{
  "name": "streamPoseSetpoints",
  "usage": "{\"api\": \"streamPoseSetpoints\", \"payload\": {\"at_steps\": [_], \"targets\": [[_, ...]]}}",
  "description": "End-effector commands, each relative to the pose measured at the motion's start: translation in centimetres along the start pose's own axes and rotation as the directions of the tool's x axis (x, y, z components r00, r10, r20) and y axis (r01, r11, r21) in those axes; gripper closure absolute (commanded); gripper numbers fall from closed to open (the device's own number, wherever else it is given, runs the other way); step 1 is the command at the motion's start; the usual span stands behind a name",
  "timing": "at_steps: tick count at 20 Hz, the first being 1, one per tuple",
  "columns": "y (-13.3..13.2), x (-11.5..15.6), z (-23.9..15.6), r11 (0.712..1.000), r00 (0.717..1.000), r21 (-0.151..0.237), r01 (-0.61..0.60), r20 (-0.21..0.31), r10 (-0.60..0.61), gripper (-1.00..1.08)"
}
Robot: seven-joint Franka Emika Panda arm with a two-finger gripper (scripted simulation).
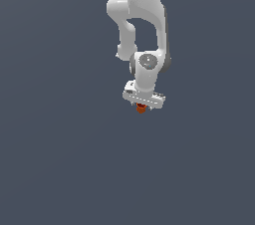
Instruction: Pick up the object and move it to a goal position.
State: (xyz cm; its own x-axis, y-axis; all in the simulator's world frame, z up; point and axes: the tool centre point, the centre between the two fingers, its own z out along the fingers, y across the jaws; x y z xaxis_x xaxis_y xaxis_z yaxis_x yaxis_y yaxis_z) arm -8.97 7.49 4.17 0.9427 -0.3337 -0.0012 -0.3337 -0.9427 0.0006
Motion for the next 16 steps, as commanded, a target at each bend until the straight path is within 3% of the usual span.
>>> {"api": "streamPoseSetpoints", "payload": {"at_steps": [1, 2, 3, 16], "targets": [[-0.04, 0.05, 0.35, 1.0, 1.0, 0.001, 0.0, -0.001, 0.0, -0.92], [-0.02, 0.06, 0.37, 1.0, 1.0, 0.001, -0.001, -0.001, 0.001, -0.92], [-0.02, 0.06, 0.37, 1.0, 1.0, 0.001, -0.001, -0.001, 0.001, 1.08], [-0.17, 0.21, 0.14, 1.0, 1.0, 0.001, 0.0, -0.002, 0.0, 1.08]]}}
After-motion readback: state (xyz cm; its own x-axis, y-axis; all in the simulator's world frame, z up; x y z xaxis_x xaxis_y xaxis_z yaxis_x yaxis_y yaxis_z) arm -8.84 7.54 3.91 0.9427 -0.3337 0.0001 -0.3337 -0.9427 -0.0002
